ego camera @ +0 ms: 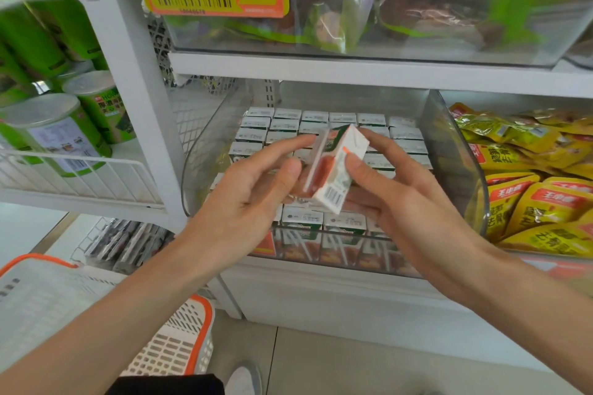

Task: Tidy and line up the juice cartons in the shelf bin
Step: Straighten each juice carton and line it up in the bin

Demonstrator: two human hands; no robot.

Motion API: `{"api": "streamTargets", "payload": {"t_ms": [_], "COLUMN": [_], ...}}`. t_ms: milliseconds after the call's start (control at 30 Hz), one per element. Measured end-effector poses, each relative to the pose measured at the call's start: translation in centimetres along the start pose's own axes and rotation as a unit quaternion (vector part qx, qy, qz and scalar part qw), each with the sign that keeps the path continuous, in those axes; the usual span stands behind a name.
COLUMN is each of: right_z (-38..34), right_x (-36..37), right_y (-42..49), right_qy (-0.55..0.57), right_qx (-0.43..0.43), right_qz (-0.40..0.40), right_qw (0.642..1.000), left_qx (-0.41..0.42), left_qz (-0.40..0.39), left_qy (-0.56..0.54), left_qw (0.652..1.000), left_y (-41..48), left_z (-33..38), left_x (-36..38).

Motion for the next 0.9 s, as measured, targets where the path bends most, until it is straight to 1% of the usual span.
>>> {"api": "streamTargets", "payload": {"t_ms": [100,200,300,467,600,700,800,900], "right_z": [-0.2,-0.3,-0.2,-0.2,-0.1,0.3,0.5,0.4], "right_x": [-0.1,0.1,0.1,-0.1,-0.4,0.0,0.8,1.7], "right_y": [0.4,0.4,0.6,1.0,1.2,1.5,1.9,2.7], "right_qy": [0.078,0.110,0.100,0.066,0.012,-0.016,-0.032,-0.102], "right_qx": [0.059,0.113,0.131,0.146,0.136,0.130,0.091,0.040], "right_qz": [0.028,0.030,0.024,0.010,0.034,0.038,0.045,0.019], "right_qw": [0.995,0.987,0.986,0.987,0.990,0.991,0.994,0.994], "left_qx": [0.009,0.020,0.024,0.007,-0.015,-0.016,-0.013,-0.043], "left_qz": [-0.013,-0.021,-0.014,-0.002,-0.010,-0.018,0.025,0.091], "left_qy": [0.004,0.007,0.007,0.008,0.004,0.027,0.080,0.158], "left_qw": [1.000,1.000,1.000,1.000,1.000,0.999,0.996,0.982], "left_y": [-0.1,-0.1,-0.1,-0.2,-0.2,-0.3,-0.2,-0.4], "left_z": [0.0,0.0,0.1,-0.1,-0.4,-0.5,-0.6,-1.2], "left_x": [0.1,0.4,0.5,0.3,0.0,-0.1,-1.1,-3.7]}}
Point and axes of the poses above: each hand's wrist, its own y-axis towards the middle knuckle, its own x-axis out of the palm, z = x × y, the point moved 2 cm from there along y, towards the middle knuckle, and after that the axes turned 10 degrees about -x, right-handed, at the moved point
